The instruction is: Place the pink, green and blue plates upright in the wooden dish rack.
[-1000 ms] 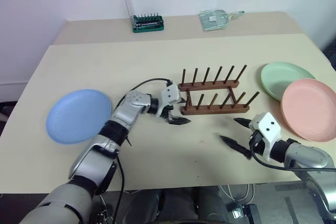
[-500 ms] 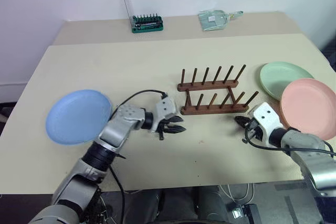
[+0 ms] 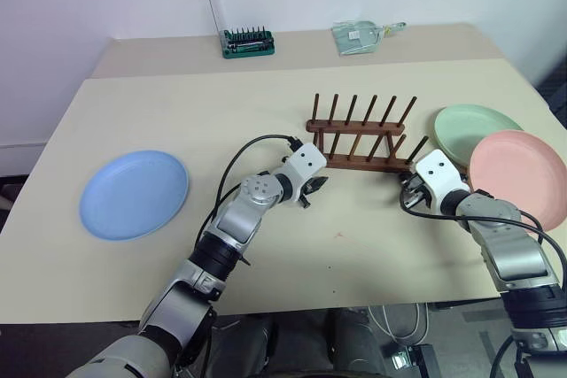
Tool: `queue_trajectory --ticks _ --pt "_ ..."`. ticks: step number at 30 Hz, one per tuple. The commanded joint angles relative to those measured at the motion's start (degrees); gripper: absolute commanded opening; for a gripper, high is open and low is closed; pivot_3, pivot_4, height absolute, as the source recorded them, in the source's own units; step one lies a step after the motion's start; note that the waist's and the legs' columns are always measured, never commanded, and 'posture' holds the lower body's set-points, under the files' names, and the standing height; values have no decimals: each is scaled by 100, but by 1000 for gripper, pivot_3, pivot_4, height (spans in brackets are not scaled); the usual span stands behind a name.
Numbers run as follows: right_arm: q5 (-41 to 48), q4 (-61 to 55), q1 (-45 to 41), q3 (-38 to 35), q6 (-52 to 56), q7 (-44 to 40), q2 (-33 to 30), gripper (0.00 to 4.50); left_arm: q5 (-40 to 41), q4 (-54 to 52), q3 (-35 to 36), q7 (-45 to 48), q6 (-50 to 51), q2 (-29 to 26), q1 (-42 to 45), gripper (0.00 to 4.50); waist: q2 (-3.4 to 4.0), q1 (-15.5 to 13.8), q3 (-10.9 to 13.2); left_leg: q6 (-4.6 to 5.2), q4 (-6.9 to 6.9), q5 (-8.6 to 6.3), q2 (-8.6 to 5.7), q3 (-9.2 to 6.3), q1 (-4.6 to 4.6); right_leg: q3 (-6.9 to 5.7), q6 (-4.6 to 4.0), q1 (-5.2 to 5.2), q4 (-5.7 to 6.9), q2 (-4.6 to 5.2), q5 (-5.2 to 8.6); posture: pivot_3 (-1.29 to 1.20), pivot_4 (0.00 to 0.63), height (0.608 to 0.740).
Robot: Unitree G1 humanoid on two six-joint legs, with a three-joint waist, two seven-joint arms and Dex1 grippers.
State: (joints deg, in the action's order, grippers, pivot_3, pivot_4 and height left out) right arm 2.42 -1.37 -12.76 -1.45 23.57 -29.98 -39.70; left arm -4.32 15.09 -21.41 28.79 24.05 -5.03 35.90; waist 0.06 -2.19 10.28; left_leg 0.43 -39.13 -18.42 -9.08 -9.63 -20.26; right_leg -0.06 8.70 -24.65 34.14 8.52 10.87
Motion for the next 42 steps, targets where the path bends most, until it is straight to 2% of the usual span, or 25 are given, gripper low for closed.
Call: queue_trajectory --ticks 1,6,10,13,17,18,22,29,32,35,36,37,42 --pt "-63 24 -186 -100 -155 111 76 0 -32 88 89 -33 20 -37 -63 1701 0 0 0 0 0 0 0 0 -1 0 0 -1 0 1 0 0 150 740" --pt "-67 -173 -77 -364 -204 239 15 0 4 -109 52 116 -12 -129 -208 1701 0 0 0 0 0 0 0 0 -6 0 -1 -6 0 0 -1 0 150 740" --pt "232 -1136 560 -773 -12 -205 -325 0 116 -571 -60 488 -60 -241 -422 1701 4 -17 -2 3 8 -2 0 -4 -13 0 -1 -15 2 0 0 0 150 740" --pt "561 -2144 1216 -1607 497 -540 -673 842 501 -1110 -6 1019 -266 -371 -595 1650 9 -17 -1 11 6 -7 -3 0 -20 1 0 -19 -5 4 1 0 150 740" --pt "380 -2959 1864 -2414 1206 -516 -998 2920 1059 -1608 13 1868 -256 -622 -752 1650 8 -17 2 16 4 -10 -2 3 -27 1 2 -26 -6 4 2 0 150 740" --pt "278 -3073 2075 -2455 1267 -551 -1072 3263 1160 -1668 4 2031 -218 -674 -760 1650 7 -24 2 16 4 -10 -3 3 -27 1 2 -25 -5 5 2 0 150 740" --pt "-53 -3116 2497 -2315 1331 -269 -967 3263 1423 -1741 -6 2370 -157 -688 -681 1650 6 -22 2 15 3 -10 -1 5 -20 1 2 -16 -4 4 2 0 150 740" --pt "-868 -2410 2384 -1613 1115 611 -597 3263 1418 -1673 -7 2301 -185 -561 -595 1650 8 -16 1 14 0 -8 -1 11 -16 6 3 -14 -4 5 2 0 150 740" --pt "-1444 -1916 2416 -1181 587 1028 -654 2424 1382 -1729 -13 2247 -194 -585 -657 1650 7 -15 2 14 3 -9 -1 10 -16 6 2 -18 -2 4 2 0 150 740" --pt "-1862 -1623 2521 -964 223 1217 -756 998 1376 -1798 -41 2213 -192 -622 -720 1650 8 -17 1 14 4 -9 -2 10 -17 6 2 -19 -2 4 2 0 150 740" --pt "-1926 -1604 2514 -968 174 1278 -721 311 1390 -1834 -40 2202 -175 -636 -749 1650 7 -18 2 14 5 -9 -2 10 -17 6 2 -19 -2 5 2 0 150 740" --pt "-1963 -1592 2507 -984 134 1313 -686 29 1401 -1859 -40 2191 -161 -642 -768 1650 7 -18 2 14 4 -9 -2 10 -18 6 2 -19 -2 4 2 0 150 740" --pt "-2386 -1845 2560 -1036 11 1420 -753 29 1430 -1954 -43 2166 -104 -676 -845 1650 8 -17 1 11 3 -7 -3 9 -16 8 3 -17 0 4 2 0 150 740"
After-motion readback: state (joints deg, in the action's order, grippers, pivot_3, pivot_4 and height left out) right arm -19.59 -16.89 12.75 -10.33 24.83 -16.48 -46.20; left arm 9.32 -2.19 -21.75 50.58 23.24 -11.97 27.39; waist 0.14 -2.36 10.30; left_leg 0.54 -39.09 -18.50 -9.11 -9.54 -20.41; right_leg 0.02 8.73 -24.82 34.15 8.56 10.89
